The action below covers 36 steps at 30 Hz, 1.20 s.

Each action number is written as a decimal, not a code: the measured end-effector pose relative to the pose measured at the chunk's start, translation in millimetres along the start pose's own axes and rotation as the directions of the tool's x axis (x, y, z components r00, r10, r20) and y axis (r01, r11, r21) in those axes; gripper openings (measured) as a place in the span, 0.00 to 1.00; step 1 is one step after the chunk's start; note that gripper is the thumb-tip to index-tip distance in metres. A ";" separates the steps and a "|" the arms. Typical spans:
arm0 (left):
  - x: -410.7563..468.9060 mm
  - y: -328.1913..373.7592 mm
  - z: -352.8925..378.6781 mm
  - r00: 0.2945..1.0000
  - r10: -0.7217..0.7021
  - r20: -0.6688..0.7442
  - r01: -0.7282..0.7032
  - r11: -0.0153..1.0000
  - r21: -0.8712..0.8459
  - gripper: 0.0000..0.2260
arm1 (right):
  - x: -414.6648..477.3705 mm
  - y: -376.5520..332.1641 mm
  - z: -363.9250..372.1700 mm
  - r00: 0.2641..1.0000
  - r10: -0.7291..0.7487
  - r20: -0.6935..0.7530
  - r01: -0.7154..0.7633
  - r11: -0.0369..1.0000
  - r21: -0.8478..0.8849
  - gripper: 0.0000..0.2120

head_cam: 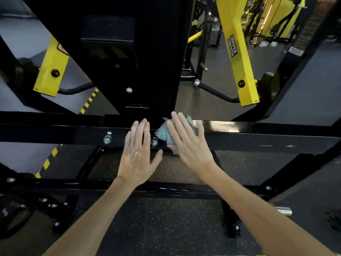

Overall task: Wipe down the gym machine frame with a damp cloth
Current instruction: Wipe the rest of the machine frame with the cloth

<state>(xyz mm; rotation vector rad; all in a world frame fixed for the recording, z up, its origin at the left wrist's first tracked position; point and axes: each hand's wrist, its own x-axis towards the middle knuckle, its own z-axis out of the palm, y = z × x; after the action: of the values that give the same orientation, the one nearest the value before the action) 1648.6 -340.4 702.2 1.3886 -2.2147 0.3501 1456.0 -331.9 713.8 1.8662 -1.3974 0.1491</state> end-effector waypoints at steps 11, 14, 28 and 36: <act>1.4 4.8 1.1 0.999 -0.033 0.032 0.032 0.999 0.016 0.37 | -24.4 23.8 4.6 0.994 0.089 -0.063 -0.075 0.980 0.186 0.29; 1.5 6.1 2.3 0.999 -0.038 0.024 0.039 0.999 -0.007 0.38 | -3.0 -4.1 0.5 0.992 0.071 -0.106 -0.047 0.976 0.211 0.29; 3.0 2.3 3.9 0.997 -0.026 0.071 0.028 0.999 -0.030 0.42 | -31.7 16.7 0.4 0.967 0.255 -0.028 -0.240 0.938 0.251 0.39; 1.8 1.8 -3.1 0.993 -0.020 0.114 0.023 0.999 -0.023 0.44 | -1.4 -22.4 1.5 0.994 0.092 -0.060 -0.079 0.977 0.199 0.42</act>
<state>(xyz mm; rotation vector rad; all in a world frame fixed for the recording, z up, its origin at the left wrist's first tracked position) 1647.2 -339.5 705.9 1.4513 -2.2852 0.2403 1474.1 -329.8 700.6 1.9411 -1.4600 0.4043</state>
